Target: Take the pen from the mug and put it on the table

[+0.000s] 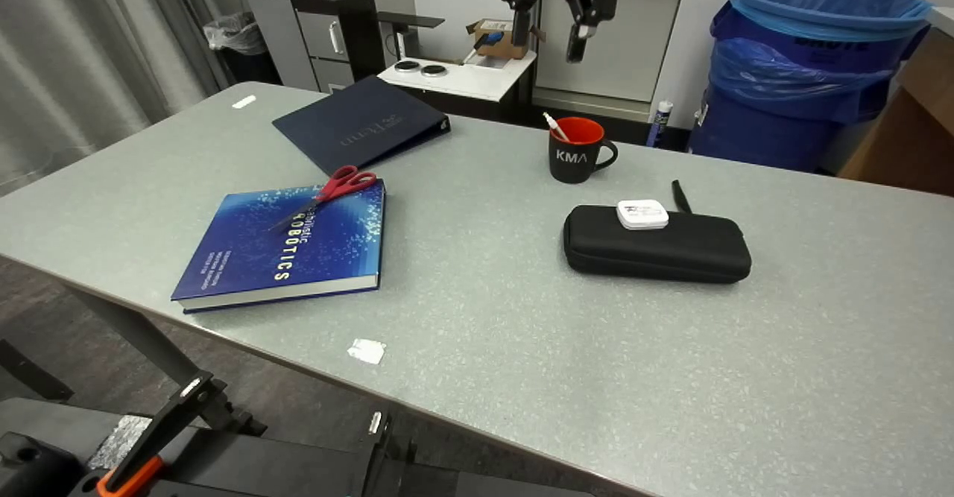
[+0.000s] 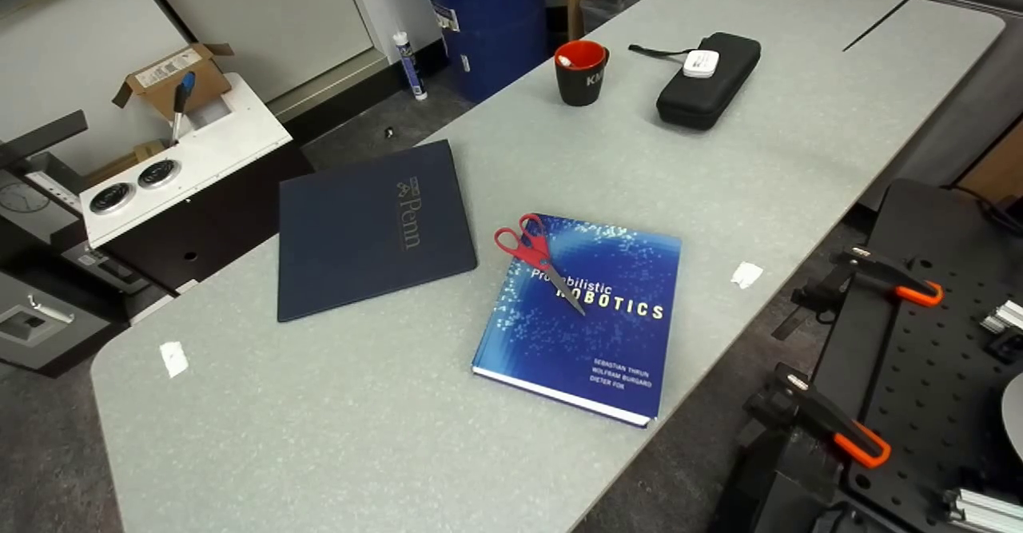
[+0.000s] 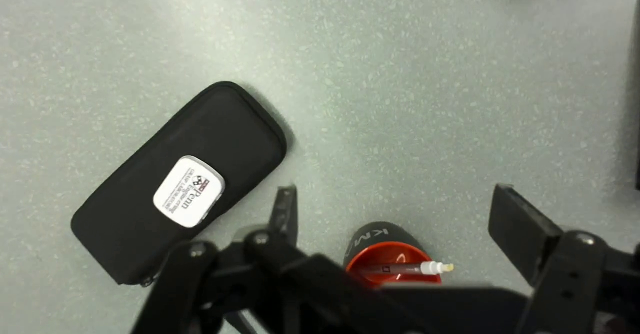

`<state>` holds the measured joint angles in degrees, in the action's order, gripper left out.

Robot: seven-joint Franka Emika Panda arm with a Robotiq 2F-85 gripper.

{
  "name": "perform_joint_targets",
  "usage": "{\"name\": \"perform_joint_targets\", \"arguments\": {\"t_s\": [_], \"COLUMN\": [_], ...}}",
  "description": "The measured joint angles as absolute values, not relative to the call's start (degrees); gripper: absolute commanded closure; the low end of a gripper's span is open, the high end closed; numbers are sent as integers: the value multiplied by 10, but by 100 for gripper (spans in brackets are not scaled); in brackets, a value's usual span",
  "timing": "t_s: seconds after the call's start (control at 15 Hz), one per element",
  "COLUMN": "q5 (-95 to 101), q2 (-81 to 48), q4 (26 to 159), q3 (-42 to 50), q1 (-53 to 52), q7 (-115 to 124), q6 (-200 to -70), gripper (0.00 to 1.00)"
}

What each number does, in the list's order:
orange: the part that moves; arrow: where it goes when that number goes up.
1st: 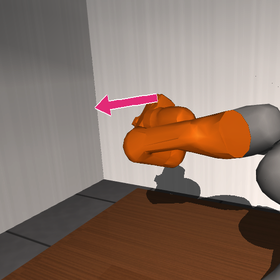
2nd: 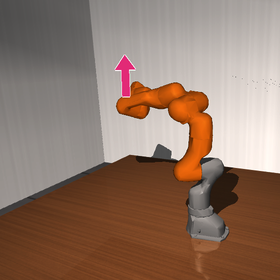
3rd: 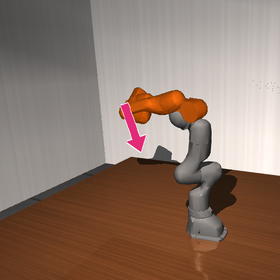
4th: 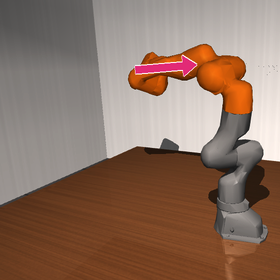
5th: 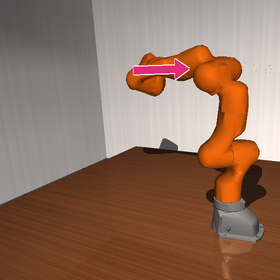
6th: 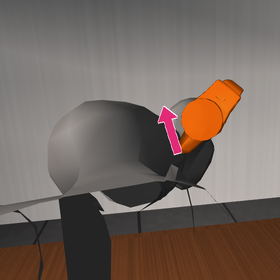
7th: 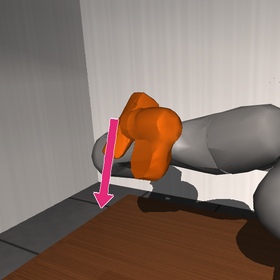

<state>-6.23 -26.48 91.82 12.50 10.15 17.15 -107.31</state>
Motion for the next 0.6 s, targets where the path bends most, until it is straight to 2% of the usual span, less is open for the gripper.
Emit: {"name": "perform_joint_targets", "arguments": {"t_s": [0.6], "q5": [-111], "q2": [-480], "q4": [696], "q3": [115], "q1": [117], "q7": [298], "q6": [-1058], "gripper": [0]}}
